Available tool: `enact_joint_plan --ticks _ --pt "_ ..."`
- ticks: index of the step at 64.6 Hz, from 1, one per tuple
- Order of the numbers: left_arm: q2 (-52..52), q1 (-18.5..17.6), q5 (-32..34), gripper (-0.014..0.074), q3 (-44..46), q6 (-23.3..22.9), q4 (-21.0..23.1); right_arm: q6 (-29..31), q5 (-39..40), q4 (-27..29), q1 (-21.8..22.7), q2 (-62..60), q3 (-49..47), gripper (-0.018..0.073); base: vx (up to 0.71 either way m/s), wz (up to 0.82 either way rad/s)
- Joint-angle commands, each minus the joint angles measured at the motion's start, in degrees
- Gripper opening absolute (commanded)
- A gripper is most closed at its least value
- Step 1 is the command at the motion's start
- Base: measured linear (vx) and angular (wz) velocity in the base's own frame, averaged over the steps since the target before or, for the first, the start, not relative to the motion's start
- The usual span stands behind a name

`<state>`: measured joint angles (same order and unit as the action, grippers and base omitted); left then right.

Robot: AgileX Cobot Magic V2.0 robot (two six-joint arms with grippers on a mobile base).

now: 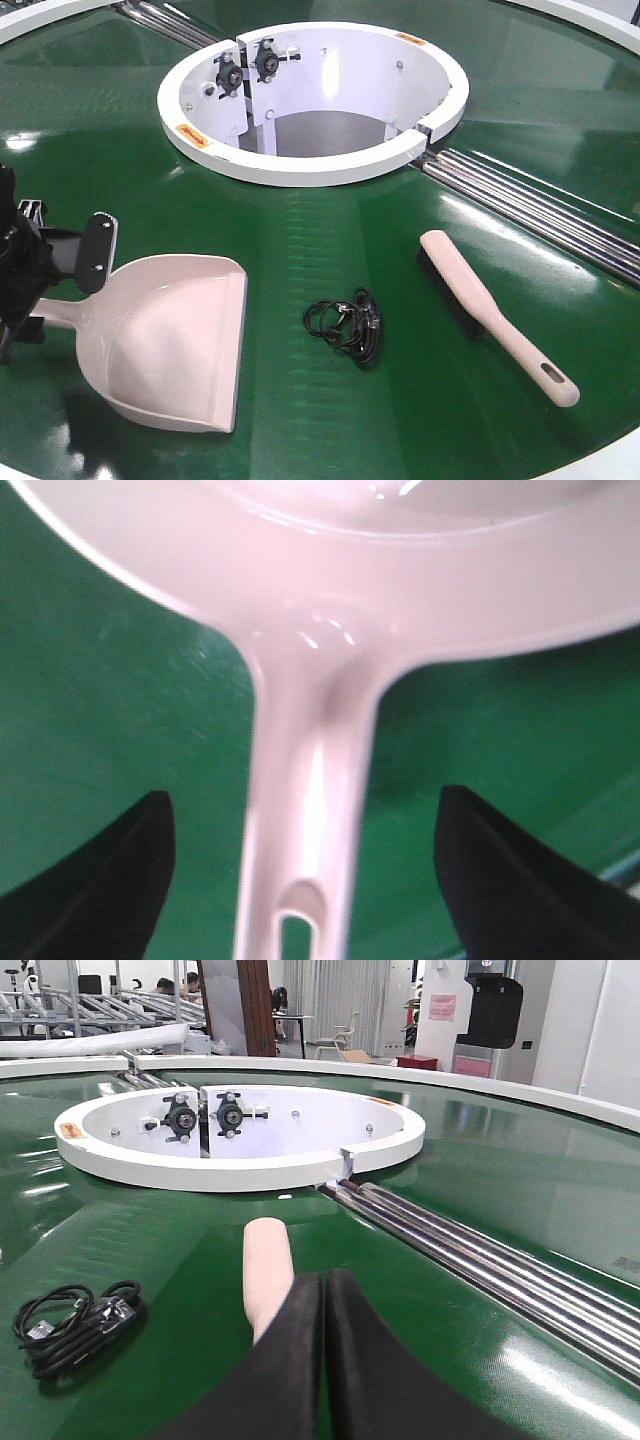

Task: Clean and inspect green conveyor with broom and dustpan
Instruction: 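Move the left gripper to the pink dustpan handle and grasp it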

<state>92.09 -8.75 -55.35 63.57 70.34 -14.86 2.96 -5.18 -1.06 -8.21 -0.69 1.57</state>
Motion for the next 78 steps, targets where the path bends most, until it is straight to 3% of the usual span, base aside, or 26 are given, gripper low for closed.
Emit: enact_joint_plan --ticks 1,28,32,49,68,73,78 --pt "-1.05 0.01 3.31 0.0484 1.63 0.54 -0.61 0.05 4.00 -0.28 0.01 -0.60 0.20 -0.0008 0.00 0.00" --pt "3.23 0.01 5.00 0.0418 1.58 1.43 -0.35 0.05 4.00 -0.28 0.01 -0.60 0.20 -0.0008 0.00 0.00" --pt "3.59 0.01 4.72 0.0369 1.58 1.50 -0.46 0.05 4.00 -0.28 0.01 -0.60 0.20 -0.0008 0.00 0.00" --pt "3.41 0.01 0.83 -0.0005 3.64 1.50 -0.17 0.05 4.00 -0.28 0.01 -0.60 0.20 -0.0008 0.00 0.00" --pt "1.68 -0.10 -2.13 -0.0008 10.25 1.45 10.94 0.05 4.00 -0.28 0.01 -0.60 0.20 -0.0008 0.00 0.00" --pt "1.68 -0.58 -3.71 -0.0008 10.30 1.40 9.47 0.05 4.00 -0.28 0.01 -0.60 0.20 -0.0008 0.00 0.00" --pt "1.68 -1.63 -4.89 -0.0008 10.23 1.25 5.23 0.05 4.00 -0.28 0.01 -0.60 0.20 -0.0008 0.00 0.00"
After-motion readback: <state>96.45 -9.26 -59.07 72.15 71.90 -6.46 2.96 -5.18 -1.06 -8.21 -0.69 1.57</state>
